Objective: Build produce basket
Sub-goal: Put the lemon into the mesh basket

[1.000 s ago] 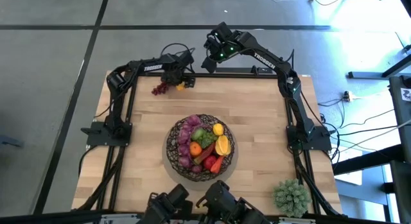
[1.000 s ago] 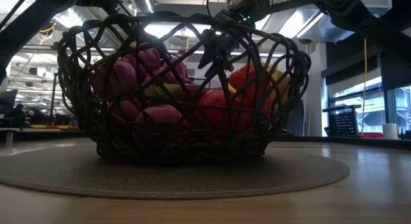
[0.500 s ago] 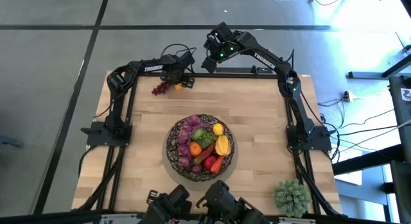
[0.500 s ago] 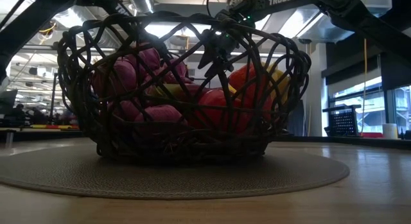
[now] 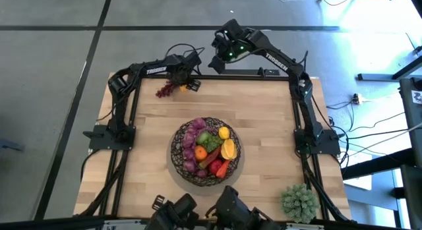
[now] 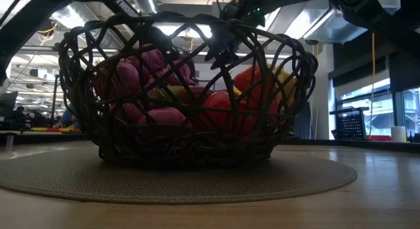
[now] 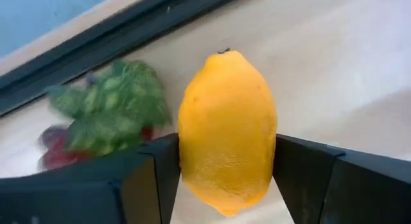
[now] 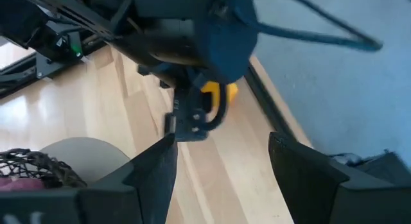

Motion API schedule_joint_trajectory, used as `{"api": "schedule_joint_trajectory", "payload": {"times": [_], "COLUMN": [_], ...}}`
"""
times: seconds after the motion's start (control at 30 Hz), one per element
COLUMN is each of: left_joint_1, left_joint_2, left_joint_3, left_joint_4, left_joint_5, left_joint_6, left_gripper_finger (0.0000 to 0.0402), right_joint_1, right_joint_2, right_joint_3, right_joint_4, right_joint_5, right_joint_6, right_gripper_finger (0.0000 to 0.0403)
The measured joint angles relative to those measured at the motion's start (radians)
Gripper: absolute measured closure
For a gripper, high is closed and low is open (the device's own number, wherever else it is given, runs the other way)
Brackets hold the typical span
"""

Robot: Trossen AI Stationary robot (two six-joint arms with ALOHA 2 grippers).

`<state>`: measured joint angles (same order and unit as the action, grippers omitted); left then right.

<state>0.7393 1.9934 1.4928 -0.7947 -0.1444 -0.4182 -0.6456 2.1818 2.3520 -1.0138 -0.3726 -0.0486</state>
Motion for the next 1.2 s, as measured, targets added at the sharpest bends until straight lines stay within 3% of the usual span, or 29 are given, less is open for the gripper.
{"api": "schedule_joint_trajectory", "payload": {"times": [0.23, 0.5, 0.77, 1.0, 1.2], "left_joint_1": [-0.069, -0.175, -0.306, -0.434, -0.534], "left_joint_2": [-0.125, -0.361, -0.511, -0.519, -0.503], "left_joint_3": [0.004, 0.005, 0.005, 0.005, 0.006], "left_joint_4": [-0.097, -0.156, -0.165, -0.167, -0.151], "left_joint_5": [-0.019, -0.01, 0.2, 0.329, 0.376], "left_joint_6": [0.089, 0.152, 0.264, 0.402, 0.396], "left_gripper_finger": [0.0219, 0.022, 0.022, 0.022, 0.022], "right_joint_1": [0.01, 0.043, 0.106, 0.185, 0.24], "right_joint_2": [-0.078, -0.171, -0.248, -0.276, -0.31], "right_joint_3": [0.0, 0.0, 0.0, 0.0, 0.0], "right_joint_4": [-0.076, -0.158, -0.319, -0.411, -0.451], "right_joint_5": [0.02, 0.031, -0.012, -0.093, -0.142], "right_joint_6": [-0.117, -0.23, -0.351, -0.356, -0.358], "right_gripper_finger": [0.0166, 0.0166, 0.0166, 0.0166, 0.0166]}}
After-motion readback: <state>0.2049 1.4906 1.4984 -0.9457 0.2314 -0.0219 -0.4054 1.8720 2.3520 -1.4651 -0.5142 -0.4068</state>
